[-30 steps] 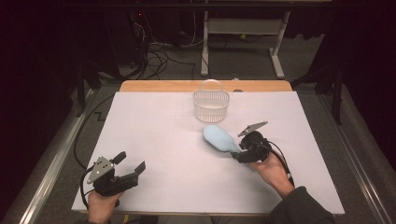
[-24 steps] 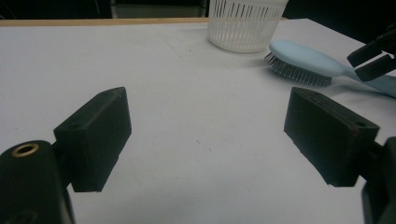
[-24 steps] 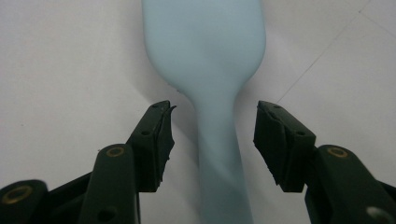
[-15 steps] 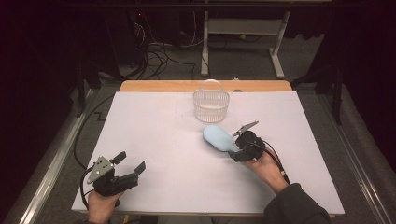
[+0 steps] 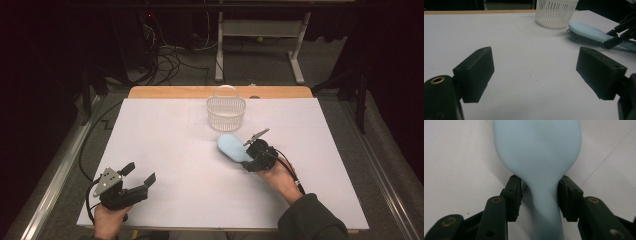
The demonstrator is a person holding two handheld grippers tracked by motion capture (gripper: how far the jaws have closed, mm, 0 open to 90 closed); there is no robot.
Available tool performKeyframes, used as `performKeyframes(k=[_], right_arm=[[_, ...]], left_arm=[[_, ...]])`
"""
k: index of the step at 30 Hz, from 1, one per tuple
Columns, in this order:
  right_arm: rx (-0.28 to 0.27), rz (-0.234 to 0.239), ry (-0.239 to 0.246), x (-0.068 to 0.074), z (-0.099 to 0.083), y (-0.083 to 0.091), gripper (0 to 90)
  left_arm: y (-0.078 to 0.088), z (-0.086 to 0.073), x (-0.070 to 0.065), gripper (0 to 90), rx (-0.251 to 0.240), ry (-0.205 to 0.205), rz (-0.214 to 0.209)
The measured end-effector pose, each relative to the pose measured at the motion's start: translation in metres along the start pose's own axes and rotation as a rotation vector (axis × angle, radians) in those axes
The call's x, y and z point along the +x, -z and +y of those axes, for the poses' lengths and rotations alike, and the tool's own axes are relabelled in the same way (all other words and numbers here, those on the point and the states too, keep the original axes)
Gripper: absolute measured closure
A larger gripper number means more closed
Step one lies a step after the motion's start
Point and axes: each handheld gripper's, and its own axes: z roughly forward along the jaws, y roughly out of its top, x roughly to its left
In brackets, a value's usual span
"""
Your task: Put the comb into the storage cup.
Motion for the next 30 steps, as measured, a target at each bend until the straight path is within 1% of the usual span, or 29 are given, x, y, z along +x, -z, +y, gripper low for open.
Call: performKeyframes(k=[2,5,9,14,27,30], right_arm=[[0.009,-0.003,0.0,-0.0003,0.0005,-0.0014,60.5],[0.013,0.009,-0.006,-0.0015,0.0007,-0.0018,62.0],[0.015,0.017,-0.004,-0.0014,0.0006,-0.0019,66.3],[0.014,0.025,0.0,-0.0025,0.0005,-0.0019,68.5],[0.01,0.029,-0.03,-0.003,-0.0002,-0.001,69.7],[0.008,0.029,-0.023,-0.0031,-0.0004,-0.0007,69.8]], left_arm=[[-0.0001,0.0,-0.0001,14.2,0.001,-0.001,0.0],[-0.0002,0.0,-0.0002,14.2,0.001,-0.001,-0.001],[-0.0006,0.0,-0.0006,14.2,0.002,-0.001,0.0],[-0.001,-0.0001,-0.0007,14.2,0.005,-0.003,-0.001],[-0.0007,0.0002,-0.0008,14.2,0.003,-0.006,-0.004],[-0.0006,0.0006,-0.0018,14.2,0.002,-0.009,-0.007]])
